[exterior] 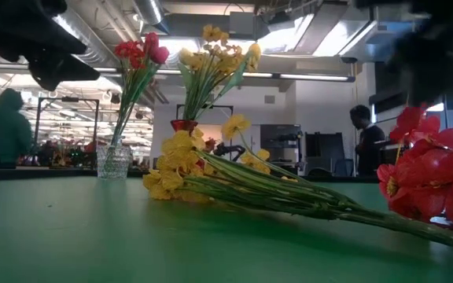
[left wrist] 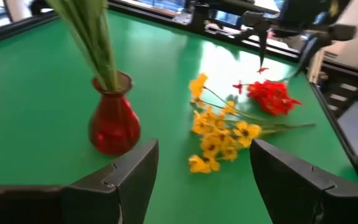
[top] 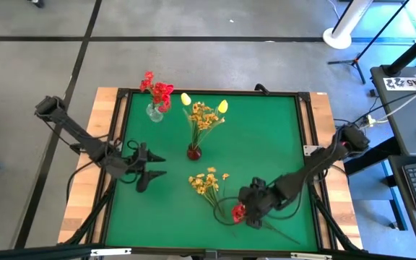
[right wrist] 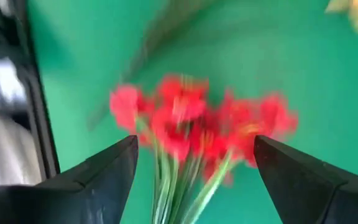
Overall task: Sort flowers into vase by color
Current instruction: Put the red flowers into the transparent vase
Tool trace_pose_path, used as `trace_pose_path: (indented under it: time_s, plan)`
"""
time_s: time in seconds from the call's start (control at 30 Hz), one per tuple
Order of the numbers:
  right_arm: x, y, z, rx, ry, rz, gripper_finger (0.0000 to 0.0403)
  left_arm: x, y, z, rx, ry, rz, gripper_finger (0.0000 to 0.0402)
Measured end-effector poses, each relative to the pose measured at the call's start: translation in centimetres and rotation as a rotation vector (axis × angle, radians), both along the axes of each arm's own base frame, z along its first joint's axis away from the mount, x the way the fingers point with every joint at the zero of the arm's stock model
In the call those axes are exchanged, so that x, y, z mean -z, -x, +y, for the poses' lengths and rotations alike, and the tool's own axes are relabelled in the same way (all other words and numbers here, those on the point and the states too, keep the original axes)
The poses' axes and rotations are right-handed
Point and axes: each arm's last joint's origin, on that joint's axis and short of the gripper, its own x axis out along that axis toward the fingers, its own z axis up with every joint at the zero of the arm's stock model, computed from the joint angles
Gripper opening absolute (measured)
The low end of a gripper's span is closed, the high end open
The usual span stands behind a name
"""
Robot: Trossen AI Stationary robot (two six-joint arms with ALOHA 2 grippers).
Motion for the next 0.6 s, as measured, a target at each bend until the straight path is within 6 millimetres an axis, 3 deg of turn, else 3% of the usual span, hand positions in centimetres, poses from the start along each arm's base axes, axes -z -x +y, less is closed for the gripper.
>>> trace_pose_path:
  time_s: [0.33,0.6]
  plan:
    - [1.1,3.0,2.6,0.171,-0.004,0.175,0.0319,0.0,0.2,-0.4,0.018,-0.010,-0.003,0.0247]
    - [5.6,3.3,3.6,0.236,-0.035,0.330,0.0319,-0.1,0.2,-0.3,0.004,-0.031,-0.013,0.0247]
